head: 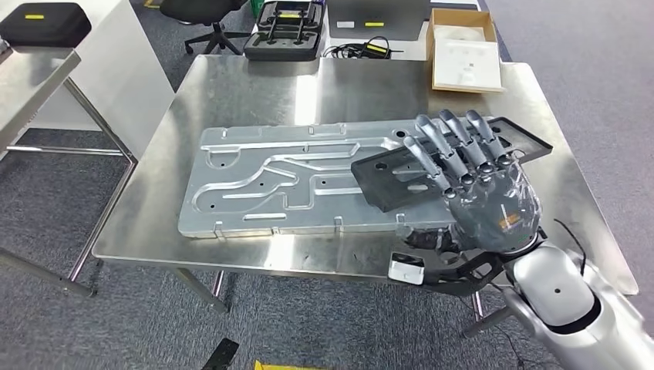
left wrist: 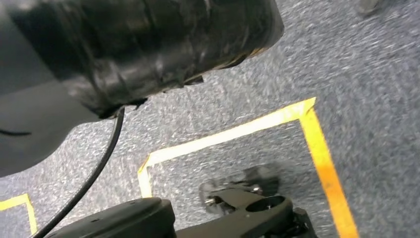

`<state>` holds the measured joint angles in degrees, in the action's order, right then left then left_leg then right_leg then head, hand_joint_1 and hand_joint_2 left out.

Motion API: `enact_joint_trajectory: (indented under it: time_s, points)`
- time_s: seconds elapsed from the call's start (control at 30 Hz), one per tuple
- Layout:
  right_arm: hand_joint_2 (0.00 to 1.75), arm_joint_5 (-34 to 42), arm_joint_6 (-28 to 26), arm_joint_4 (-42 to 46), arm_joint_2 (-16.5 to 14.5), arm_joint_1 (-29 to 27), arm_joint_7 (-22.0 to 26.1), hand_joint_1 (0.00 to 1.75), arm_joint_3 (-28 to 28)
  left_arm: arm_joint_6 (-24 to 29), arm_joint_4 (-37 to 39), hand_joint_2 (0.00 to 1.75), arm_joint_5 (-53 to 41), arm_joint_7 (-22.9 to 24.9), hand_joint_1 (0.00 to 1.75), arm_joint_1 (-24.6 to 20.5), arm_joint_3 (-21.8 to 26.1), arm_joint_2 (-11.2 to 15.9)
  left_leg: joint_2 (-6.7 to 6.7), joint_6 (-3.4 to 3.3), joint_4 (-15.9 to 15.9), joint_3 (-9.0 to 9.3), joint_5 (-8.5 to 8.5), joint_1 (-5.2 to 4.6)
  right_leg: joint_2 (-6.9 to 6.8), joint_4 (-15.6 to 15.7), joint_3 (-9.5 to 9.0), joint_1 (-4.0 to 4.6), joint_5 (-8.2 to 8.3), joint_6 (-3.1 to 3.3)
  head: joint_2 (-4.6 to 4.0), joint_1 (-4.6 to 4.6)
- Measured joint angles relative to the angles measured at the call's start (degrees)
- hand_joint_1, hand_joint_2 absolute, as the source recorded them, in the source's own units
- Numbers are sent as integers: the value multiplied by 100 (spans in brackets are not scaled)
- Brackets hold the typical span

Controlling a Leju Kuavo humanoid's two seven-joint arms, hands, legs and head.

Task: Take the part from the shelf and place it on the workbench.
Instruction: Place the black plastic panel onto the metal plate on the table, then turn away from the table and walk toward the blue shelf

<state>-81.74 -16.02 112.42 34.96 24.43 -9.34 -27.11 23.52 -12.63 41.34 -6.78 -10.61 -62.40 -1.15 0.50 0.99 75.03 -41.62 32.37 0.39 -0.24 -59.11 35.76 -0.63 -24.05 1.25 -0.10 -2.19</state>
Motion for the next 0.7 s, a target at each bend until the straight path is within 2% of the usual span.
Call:
enact_joint_trajectory:
  time_s: [0.03, 0.07, 0.1, 0.13, 0.17, 0.2, 0.27, 0.3, 0.33, 0.37, 0.4, 0.43, 0.47, 0.5, 0.53, 0.57, 0.6, 0.63, 0.67, 0.7]
  points:
    - [0, 37, -85, 30, -59, -25, -25, 0, 1, 0, 0, 0, 1, 0, 0, 0, 0, -4, -1, -12, -156, 194, -152, 3, 3, -1, 83, 10, 63, -6, 0, 1]
    - [0, 84, -202, 55, -119, -53, -54, 0, 2, 0, 0, 0, 3, 0, 0, -3, 0, -7, 0, -37, -476, 483, -272, 4, 7, -4, 154, 17, 125, -15, 0, -1]
    - [0, 129, -335, 76, -185, -90, -84, 0, 5, -1, 0, 0, 4, 0, 0, -8, 0, -10, 1, -69, -885, 819, -300, -6, 11, -7, 210, 28, 176, -31, 1, -3]
    - [0, 159, -483, 90, -258, -139, -114, 0, 11, 1, 0, 0, 6, -1, 0, -15, 0, -14, 3, -106, -1275, 1104, -259, -19, 9, -8, 242, 34, 226, -55, 1, 4]
    - [0, 179, -626, 97, -337, -195, -144, 0, 18, 5, 0, 0, 9, -2, 0, -20, 0, -17, 6, -142, -1569, 1295, -197, -39, 5, -1, 257, 31, 276, -84, 2, 6]
    - [0, 205, -761, 98, -422, -256, -174, 0, 23, 9, 0, 0, 15, -4, 0, -21, 0, -23, 8, -178, -1734, 1374, -158, -65, -2, 17, 264, 23, 327, -117, 2, 1]
    - [0, 308, -1024, 80, -588, -377, -239, 0, 27, 23, 0, 0, 38, -7, 0, 3, 1, -40, -2, -257, -1835, 1329, -263, -75, -6, 63, 287, 4, 410, -186, 2, -12]
    - [0, 385, -1144, 63, -660, -438, -261, 0, 28, 32, 0, 0, 55, -7, 0, 17, 1, -47, -12, -297, -1861, 1287, -341, -69, -2, 30, 330, -3, 335, -213, 2, -16]
    - [0, 467, -1261, 37, -725, -498, -275, 0, 29, 42, 0, 0, 69, -7, 0, 27, 2, -52, -25, -341, -1888, 1229, -426, -57, 4, -100, 398, -7, 143, -232, 2, -8]
    - [0, 551, -1379, -2, -791, -559, -281, 0, 29, 51, 0, 0, 82, -8, 0, 30, 2, -56, -36, -373, -1896, 1157, -503, -54, 7, -349, 485, -18, -148, -244, 1, -3]
    - [0, 642, -1496, -57, -859, -619, -281, 0, 29, 59, 0, 0, 97, -10, 0, 33, 3, -63, -40, -395, -1895, 1066, -574, -58, 10, -704, 580, -20, -460, -256, 1, 7]
    - [0, 751, -1618, -132, -933, -686, -280, 0, 29, 67, 0, 0, 114, -15, 0, 38, 4, -71, -42, -408, -1888, 972, -644, -60, 10, -1085, 650, -23, -689, -267, 1, 11]
    - [0, 878, -1743, -222, -1009, -762, -273, 0, 29, 75, 0, 0, 141, -27, 0, 48, 6, -82, -43, -405, -1876, 874, -712, -63, 11, -1387, 666, -27, -774, -278, 1, 14]
    - [0, 1026, -1876, -328, -1085, -843, -259, 0, 29, 84, 0, 0, 176, -47, 0, 64, 11, -93, -43, -398, -1857, 772, -775, -62, 11, -1533, 605, -33, -724, -289, 2, 14]
    - [0, 1181, -2009, -448, -1163, -922, -235, 0, 29, 91, 0, 0, 212, -74, 0, 84, 22, -104, -43, -384, -1827, 667, -831, -56, 10, -1476, 446, -41, -583, -297, 2, 14]
    - [0, 1319, -2120, -565, -1234, -991, -204, 0, 29, 95, 0, 0, 250, -106, 0, 104, 36, -116, -42, -362, -1784, 564, -879, -49, 9, -1232, 193, -50, -437, -305, 2, 14]
    - [0, 1443, -2206, -683, -1305, -1043, -164, 0, 29, 95, 0, 0, 284, -139, 0, 120, 52, -126, -41, -333, -1729, 465, -918, -46, 8, -851, -111, -54, -410, -310, 2, 16]
    - [0, 1552, -2262, -787, -1375, -1088, -113, 0, 31, 84, -1, 0, 319, -174, 0, 134, 68, -137, -40, -300, -1675, 389, -951, -45, 13, -484, -381, -42, -446, -298, 2, 10]
    - [0, 1651, -2290, -875, -1439, -1139, -55, 0, 33, 70, -1, 0, 355, -210, 0, 144, 82, -144, -39, -263, -1635, 346, -984, -46, 19, -205, -557, -27, -520, -275, 2, 8]
    - [0, 1762, -2307, -970, -1512, -1201, 25, 0, 43, 52, -2, 0, 389, -245, 0, 153, 96, -152, -38, -225, -1617, 326, -1021, -47, 27, -47, -636, -9, -597, -243, 2, 11]
